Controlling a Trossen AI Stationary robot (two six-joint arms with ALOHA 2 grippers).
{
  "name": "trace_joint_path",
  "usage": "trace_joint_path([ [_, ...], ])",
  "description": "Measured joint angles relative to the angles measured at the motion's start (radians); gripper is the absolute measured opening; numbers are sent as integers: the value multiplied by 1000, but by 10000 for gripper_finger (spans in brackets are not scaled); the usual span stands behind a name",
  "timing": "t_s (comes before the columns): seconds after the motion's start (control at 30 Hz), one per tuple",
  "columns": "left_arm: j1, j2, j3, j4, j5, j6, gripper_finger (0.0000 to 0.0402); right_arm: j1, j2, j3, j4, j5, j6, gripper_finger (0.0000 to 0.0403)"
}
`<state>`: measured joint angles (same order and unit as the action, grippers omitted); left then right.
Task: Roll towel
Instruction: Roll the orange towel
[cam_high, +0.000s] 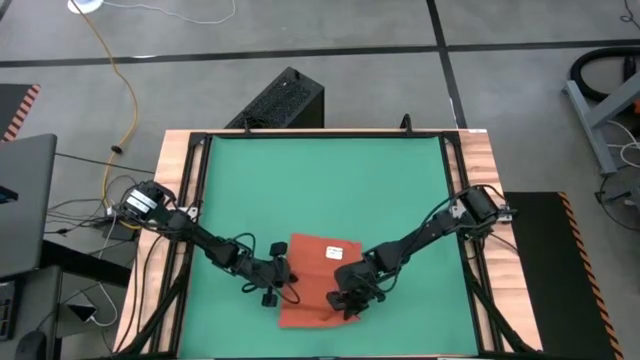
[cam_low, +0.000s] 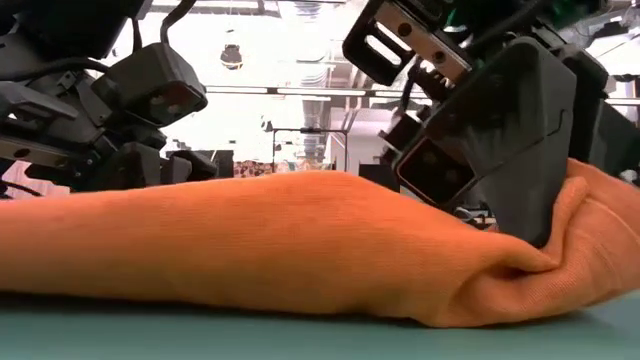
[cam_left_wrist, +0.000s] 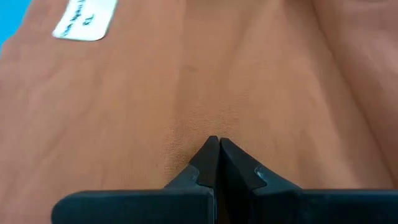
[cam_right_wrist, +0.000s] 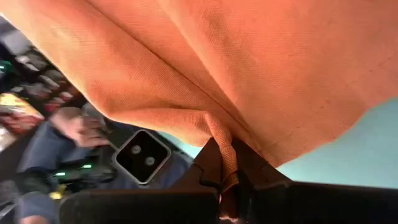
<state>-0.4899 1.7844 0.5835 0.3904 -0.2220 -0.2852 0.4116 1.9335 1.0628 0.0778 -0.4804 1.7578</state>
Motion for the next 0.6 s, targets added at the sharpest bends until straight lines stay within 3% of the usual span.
trace_joint_path([
  [0.2, -19, 1, 0, 7, -44, -7, 0, 1, 0, -70, 165, 11, 98, 24],
  [0.6, -45, -48, -2, 3, -74, -37, 0, 11, 0, -72, 163, 46, 58, 23],
])
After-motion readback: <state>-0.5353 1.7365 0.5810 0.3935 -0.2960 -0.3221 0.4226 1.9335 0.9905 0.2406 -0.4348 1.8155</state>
